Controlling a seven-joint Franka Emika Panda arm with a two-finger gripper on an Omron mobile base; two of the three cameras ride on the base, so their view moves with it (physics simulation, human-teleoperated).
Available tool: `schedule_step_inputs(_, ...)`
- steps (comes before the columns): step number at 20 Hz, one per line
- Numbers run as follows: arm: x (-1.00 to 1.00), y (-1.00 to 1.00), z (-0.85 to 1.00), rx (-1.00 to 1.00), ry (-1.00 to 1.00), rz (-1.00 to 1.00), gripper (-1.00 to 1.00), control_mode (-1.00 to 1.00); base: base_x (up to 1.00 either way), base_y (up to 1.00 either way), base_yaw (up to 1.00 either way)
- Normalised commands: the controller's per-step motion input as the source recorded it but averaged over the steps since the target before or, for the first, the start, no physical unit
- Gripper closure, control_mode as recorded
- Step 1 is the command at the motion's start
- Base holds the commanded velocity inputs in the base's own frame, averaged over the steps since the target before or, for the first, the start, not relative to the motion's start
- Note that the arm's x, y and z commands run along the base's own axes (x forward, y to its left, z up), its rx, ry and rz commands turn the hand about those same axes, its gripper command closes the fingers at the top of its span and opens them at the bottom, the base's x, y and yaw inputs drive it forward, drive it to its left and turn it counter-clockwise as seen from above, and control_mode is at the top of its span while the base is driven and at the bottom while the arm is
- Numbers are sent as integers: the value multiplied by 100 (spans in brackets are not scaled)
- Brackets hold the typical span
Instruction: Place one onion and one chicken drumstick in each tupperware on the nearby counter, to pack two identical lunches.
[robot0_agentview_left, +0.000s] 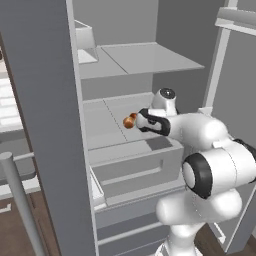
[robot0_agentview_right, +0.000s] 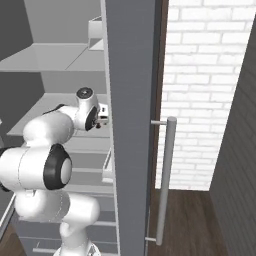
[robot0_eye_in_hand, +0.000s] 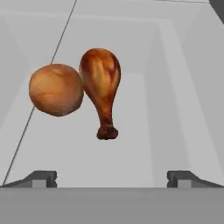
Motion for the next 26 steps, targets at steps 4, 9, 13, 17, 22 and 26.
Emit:
schedule_step_inputs(4,69,0,-46,4,13,3,-100,-100,0,0,0)
schedule_step_inputs(9,70,4,-60,5,14,3,-100,-100,0,0,0)
schedule_step_inputs(13,65,14,-47,0,3,2,-100,-100,0,0,0)
schedule_step_inputs(17,48,23,-56,0,0,2,-100,-100,0,0,0)
schedule_step_inputs(22,-1,62,-89,0,0,2,100,-100,0,0,0)
schedule_step_inputs(26,-26,38,-86,1,0,4,100,-100,0,0,0)
